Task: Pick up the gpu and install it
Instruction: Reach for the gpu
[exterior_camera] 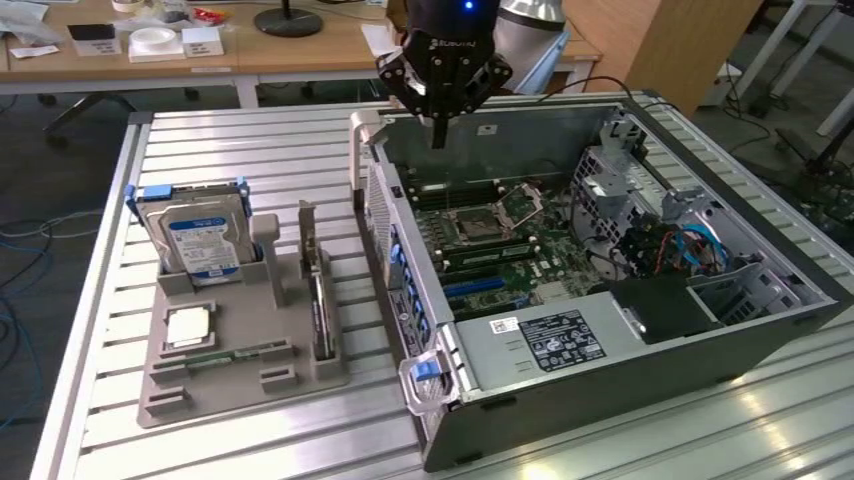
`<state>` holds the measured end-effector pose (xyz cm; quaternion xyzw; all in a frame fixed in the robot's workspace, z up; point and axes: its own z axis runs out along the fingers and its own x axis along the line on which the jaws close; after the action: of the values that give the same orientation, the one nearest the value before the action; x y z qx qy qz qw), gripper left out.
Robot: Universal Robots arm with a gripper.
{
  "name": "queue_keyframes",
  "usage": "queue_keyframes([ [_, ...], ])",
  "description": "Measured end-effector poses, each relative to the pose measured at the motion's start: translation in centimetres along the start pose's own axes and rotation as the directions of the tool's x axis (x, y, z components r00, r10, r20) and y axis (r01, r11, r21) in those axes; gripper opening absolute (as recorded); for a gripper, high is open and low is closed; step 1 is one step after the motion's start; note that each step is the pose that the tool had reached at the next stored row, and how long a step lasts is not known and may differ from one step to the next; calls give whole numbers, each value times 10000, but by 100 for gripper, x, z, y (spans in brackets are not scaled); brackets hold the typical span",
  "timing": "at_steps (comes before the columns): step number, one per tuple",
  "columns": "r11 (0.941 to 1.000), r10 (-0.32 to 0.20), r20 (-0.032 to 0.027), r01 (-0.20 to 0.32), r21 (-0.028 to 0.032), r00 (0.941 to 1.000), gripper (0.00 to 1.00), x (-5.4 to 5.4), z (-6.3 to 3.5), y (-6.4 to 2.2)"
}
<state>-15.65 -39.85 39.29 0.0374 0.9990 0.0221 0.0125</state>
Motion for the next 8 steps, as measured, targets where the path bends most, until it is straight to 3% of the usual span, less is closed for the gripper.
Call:
queue_keyframes([
  [8, 10000, 0, 0, 0, 0, 10000, 11, 143, -2, -6],
])
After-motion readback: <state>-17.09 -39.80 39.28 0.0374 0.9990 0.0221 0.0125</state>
